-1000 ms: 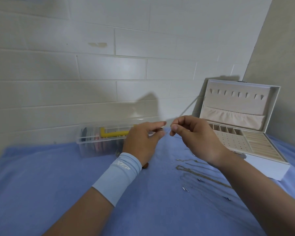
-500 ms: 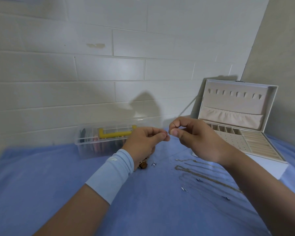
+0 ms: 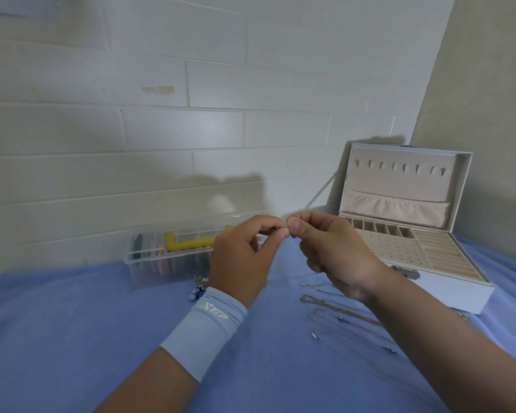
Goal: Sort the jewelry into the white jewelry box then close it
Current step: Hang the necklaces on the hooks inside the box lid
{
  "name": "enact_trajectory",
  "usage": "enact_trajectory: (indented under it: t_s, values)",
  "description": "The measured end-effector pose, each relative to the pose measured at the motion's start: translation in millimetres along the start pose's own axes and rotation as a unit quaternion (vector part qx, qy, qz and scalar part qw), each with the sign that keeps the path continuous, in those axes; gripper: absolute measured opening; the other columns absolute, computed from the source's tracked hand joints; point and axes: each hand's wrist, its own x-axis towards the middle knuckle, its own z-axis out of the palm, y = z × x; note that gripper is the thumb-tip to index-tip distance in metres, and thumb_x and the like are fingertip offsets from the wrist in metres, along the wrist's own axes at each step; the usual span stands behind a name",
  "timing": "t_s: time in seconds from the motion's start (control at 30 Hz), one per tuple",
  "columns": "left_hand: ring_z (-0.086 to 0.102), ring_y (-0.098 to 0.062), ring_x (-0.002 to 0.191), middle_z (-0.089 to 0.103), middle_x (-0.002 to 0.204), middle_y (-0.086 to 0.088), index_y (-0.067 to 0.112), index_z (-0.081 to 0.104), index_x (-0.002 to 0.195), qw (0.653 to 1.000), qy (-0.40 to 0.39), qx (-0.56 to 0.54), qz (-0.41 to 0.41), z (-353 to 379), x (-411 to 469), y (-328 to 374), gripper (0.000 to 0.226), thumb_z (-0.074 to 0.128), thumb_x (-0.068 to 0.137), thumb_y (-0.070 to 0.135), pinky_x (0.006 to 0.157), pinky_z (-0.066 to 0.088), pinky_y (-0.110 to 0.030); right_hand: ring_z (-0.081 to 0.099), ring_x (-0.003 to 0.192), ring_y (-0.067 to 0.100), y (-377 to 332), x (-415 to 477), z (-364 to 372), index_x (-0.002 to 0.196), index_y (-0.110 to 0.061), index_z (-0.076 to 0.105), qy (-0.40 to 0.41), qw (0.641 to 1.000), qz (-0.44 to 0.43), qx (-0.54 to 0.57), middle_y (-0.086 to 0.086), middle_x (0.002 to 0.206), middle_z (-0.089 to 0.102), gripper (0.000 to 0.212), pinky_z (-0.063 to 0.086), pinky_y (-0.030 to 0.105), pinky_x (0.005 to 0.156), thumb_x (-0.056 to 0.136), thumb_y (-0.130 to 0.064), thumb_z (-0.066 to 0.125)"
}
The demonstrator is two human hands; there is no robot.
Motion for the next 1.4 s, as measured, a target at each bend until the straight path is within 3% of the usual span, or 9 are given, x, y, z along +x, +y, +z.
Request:
enact_trajectory:
  t_s: [0.27,0.47,0.6,0.73,0.87,0.97,1.07,1.2,1.4]
  values:
    - [0.039,-0.015,0.049,0.07,0.069,0.019,0.037,0.077,0.088,0.996,0.039,-0.086,0.005,3,-2,1,0.023,0.078,0.083,0.015,0.049,0.043,-0.032,0.023,0.045,0.007,-3,1,-6,0.1,-0.01,0.074,-0.089,0.982,0.114,0.125,-0.006,0.074,0.054,0.029,0.016,0.021,0.045,0.078,-0.029,0.074]
    - [0.045,-0.016,0.05,0.065,0.061,0.02,0.037,0.075,0.083,0.995,0.026,-0.094,-0.011,5,-4,5,0.02,0.079,0.082,0.017,0.053,0.046,-0.037,0.024,0.04,0.003,-2,2,-14,0.074,-0.017,0.064,-0.13,0.964,0.181,0.147,-0.007,0.073,0.047,0.018,0.014,0.018,0.042,0.073,-0.031,0.076]
    - [0.036,-0.008,0.046,0.053,0.05,0.022,0.034,0.071,0.076,0.998,-0.002,-0.054,-0.025,2,-2,6,0.018,0.076,0.085,0.019,0.047,0.037,-0.026,0.027,0.042,0.007,-10,1,-14,0.072,-0.019,0.074,-0.085,0.981,0.146,0.098,-0.005,0.072,0.058,0.011,0.014,0.023,0.049,0.073,-0.029,0.077]
    - [0.038,-0.014,0.047,0.06,0.056,0.02,0.033,0.071,0.075,0.998,-0.026,-0.045,-0.038,0,2,4,0.017,0.073,0.088,0.022,0.048,0.037,-0.026,0.031,0.048,0.015,-19,-2,-16,0.082,-0.013,0.079,-0.052,0.997,0.048,0.004,0.003,0.078,0.072,0.015,0.022,0.026,0.05,0.087,-0.026,0.073]
    - [0.049,-0.025,0.054,0.071,0.068,0.013,0.026,0.074,0.074,0.996,-0.061,-0.039,-0.056,-1,5,0,0.012,0.07,0.085,0.026,0.052,0.042,-0.026,0.026,0.052,0.016,-21,-2,-20,0.08,-0.016,0.082,-0.041,0.994,-0.014,-0.102,0.0,0.054,0.056,0.016,0.021,0.03,0.051,0.07,-0.027,0.086]
    - [0.064,-0.029,0.068,0.074,0.071,0.011,0.025,0.077,0.076,0.99,-0.08,-0.059,-0.096,-1,6,-1,0.013,0.073,0.088,0.021,0.062,0.051,-0.034,0.027,0.053,0.02,-21,-1,-23,0.079,-0.014,0.08,-0.05,0.984,-0.041,-0.164,0.01,0.06,0.052,0.007,0.023,0.03,0.051,0.082,-0.021,0.082]
    - [0.059,-0.013,0.056,0.076,0.073,0.003,0.017,0.078,0.081,0.972,-0.092,-0.154,-0.155,-1,7,2,0.012,0.071,0.09,0.015,0.054,0.045,-0.019,0.029,0.053,0.019,-21,-2,-25,0.08,-0.007,0.074,-0.08,0.988,-0.019,-0.132,0.005,0.066,0.058,0.016,0.023,0.025,0.05,0.093,-0.016,0.07]
    - [0.036,-0.009,0.041,0.073,0.073,-0.001,0.01,0.073,0.095,0.923,-0.117,-0.286,-0.231,1,6,6,0.011,0.062,0.094,0.008,0.04,0.03,-0.017,0.028,0.046,0.009,-18,-2,-25,0.081,-0.006,0.062,-0.127,0.988,0.067,-0.051,-0.01,0.057,0.054,0.02,0.013,0.027,0.051,0.098,-0.017,0.059]
    - [0.058,-0.029,0.059,0.073,0.08,0.002,0.026,0.07,0.085,0.984,-0.08,-0.137,-0.085,2,5,1,0.017,0.07,0.09,0.01,0.054,0.046,-0.039,0.022,0.049,0.007,-11,0,-22,0.092,-0.007,0.064,-0.153,0.98,0.12,0.05,-0.005,0.074,0.047,0.02,0.01,0.026,0.051,0.086,-0.027,0.064]
